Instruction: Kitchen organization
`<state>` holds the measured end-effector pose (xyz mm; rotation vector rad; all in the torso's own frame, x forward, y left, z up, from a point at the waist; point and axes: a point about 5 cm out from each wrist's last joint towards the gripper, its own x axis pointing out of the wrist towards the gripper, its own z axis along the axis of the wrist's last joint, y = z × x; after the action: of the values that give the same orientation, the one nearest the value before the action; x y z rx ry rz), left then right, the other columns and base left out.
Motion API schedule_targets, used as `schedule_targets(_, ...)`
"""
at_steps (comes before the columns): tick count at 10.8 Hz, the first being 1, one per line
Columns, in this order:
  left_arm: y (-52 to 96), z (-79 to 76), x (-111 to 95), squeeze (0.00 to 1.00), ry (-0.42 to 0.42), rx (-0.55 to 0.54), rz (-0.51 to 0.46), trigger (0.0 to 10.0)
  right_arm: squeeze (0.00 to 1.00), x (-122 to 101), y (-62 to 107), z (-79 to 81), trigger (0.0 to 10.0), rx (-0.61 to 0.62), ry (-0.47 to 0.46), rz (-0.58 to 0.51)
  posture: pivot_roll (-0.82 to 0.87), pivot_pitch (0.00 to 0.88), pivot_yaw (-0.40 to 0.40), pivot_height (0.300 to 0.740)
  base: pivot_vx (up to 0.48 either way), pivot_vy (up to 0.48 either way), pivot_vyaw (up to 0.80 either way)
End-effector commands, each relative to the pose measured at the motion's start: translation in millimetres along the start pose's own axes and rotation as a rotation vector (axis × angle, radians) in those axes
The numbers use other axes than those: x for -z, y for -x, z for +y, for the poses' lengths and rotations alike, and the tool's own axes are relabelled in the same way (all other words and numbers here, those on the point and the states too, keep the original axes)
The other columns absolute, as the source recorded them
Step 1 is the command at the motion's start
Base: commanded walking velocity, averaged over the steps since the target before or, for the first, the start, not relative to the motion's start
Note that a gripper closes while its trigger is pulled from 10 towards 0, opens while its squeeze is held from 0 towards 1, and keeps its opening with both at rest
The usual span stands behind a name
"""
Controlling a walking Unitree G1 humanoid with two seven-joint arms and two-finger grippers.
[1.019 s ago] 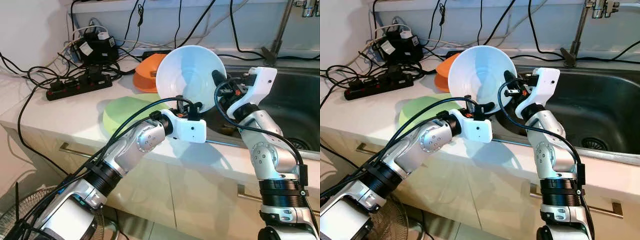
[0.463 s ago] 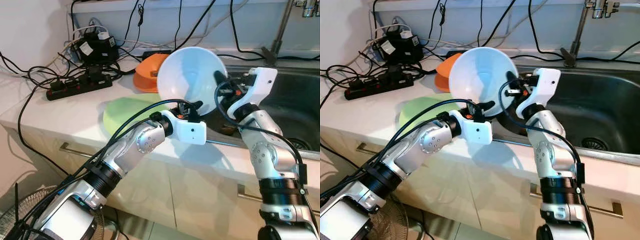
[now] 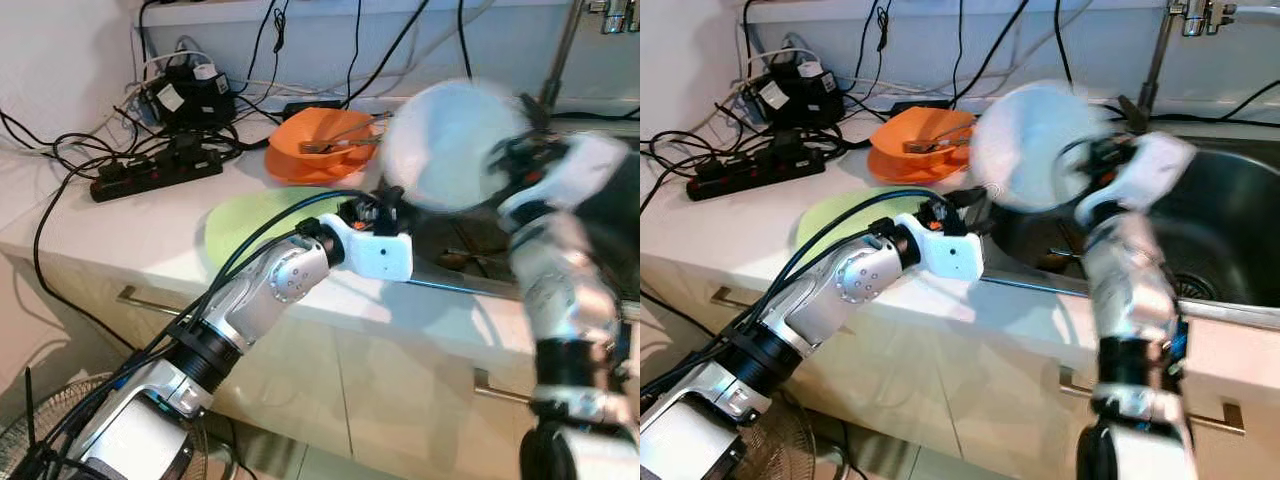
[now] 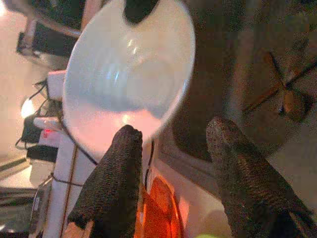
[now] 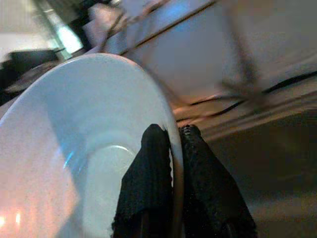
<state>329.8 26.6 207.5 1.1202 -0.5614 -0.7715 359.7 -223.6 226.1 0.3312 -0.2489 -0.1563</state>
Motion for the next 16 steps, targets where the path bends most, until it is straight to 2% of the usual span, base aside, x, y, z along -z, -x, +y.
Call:
schedule_targets(1, 3.8, 3.0, 4, 0.0, 0.044, -0.029, 0.019, 10.0, 0.0, -10, -4.4, -2.6, 0.0, 0.042, 0.0, -0.045, 0.05, 0.0, 0.125, 0.74, 0.0, 0.0, 0.0)
schedule_targets(2, 2.5, -0.4, 5, 0.0, 0.342, -0.092, 0.017, 10.0, 0.0, -10, -6.7, -16.0, 10.0, 0.113, 0.012, -0.039, 0.05, 0.0, 0.125, 0.74, 0.0, 0.0, 0.0)
schedule_targets(3, 2.3, -3.3, 5, 0.0, 0.505, -0.119, 0.012, 10.0, 0.0, -8, -7.6, -21.4, 10.0, 0.134, 0.037, -0.035, 0.05, 0.0, 0.126, 0.74, 0.0, 0.0, 0.0)
schedule_targets(4, 2.1, -13.0, 5, 0.0, 0.688, -0.122, 0.009, 10.0, 0.0, -5, -9.6, -28.6, 10.0, 0.154, 0.12, -0.03, 0.05, 0.0, 0.126, 0.74, 0.0, 0.0, 0.0)
schedule_targets(6, 1.6, -18.8, 7, 0.0, 0.955, -0.117, 0.033, 10.0, 0.0, 6, -12.8, -31.5, 10.0, 0.143, 0.331, 0.003, 0.05, 0.0, 0.124, 0.74, 0.0, 0.0, 0.0)
schedule_targets(7, 1.3, -22.5, 7, 0.0, 1.042, -0.088, 0.043, 10.0, 0.0, 14, -13.5, -32.7, 10.0, 0.136, 0.414, 0.031, 0.06, 0.0, 0.123, 0.74, 0.0, 0.0, 0.0)
schedule_targets(16, 1.3, -22.5, 7, 0.0, 1.042, -0.088, 0.043, 10.0, 0.0, 14, -13.5, -32.7, 10.0, 0.136, 0.414, 0.031, 0.06, 0.0, 0.123, 0.74, 0.0, 0.0, 0.0)
